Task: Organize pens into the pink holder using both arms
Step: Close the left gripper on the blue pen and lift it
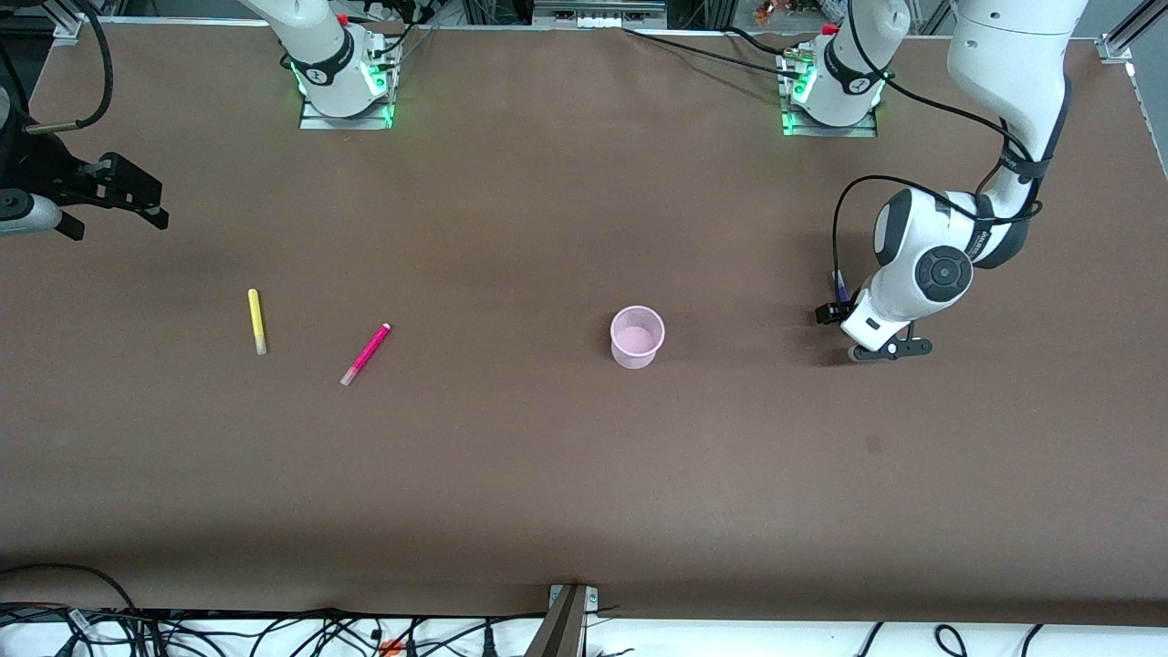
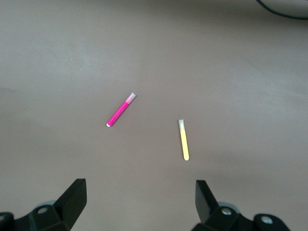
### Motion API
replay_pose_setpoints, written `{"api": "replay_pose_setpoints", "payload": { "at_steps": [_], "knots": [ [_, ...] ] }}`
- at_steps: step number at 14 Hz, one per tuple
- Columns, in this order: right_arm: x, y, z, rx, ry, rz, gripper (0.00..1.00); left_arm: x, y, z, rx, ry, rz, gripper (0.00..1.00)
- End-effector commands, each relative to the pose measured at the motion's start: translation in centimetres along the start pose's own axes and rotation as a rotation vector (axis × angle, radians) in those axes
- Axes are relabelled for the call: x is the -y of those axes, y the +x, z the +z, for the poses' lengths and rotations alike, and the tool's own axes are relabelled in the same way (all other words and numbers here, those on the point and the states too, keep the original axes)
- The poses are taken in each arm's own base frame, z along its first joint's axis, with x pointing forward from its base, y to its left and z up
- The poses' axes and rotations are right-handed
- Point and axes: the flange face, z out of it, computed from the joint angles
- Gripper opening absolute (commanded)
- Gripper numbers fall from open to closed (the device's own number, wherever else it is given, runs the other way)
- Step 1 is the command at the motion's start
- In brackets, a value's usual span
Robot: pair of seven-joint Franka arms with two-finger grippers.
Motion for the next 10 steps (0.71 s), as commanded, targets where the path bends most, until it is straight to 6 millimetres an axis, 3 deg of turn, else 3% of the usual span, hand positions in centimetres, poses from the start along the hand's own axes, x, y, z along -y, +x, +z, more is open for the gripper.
{"api": "replay_pose_setpoints", "payload": {
  "at_steps": [1, 4, 5, 8, 10],
  "knots": [
    [0.15, 0.14, -0.35, -0.011, 0.017, -0.003, 1.00, -0.05, 0.72, 1.42, -0.029, 0.010, 0.014, 0.49],
    [0.15, 0.14, -0.35, -0.011, 0.017, -0.003, 1.00, 0.27, 0.79, 1.51, -0.029, 0.009, 0.010, 0.31],
    [0.15, 0.14, -0.35, -0.011, 0.017, -0.003, 1.00, 0.43, 0.82, 1.52, -0.029, 0.008, 0.008, 0.19],
    [0.15, 0.14, -0.35, -0.011, 0.017, -0.003, 1.00, 0.83, 0.90, 1.54, -0.028, 0.007, 0.013, 0.00],
    [0.06, 0.20, -0.29, -0.012, 0.016, -0.002, 1.00, 0.93, 0.91, 1.25, -0.029, 0.006, 0.011, 0.00]
  ]
}}
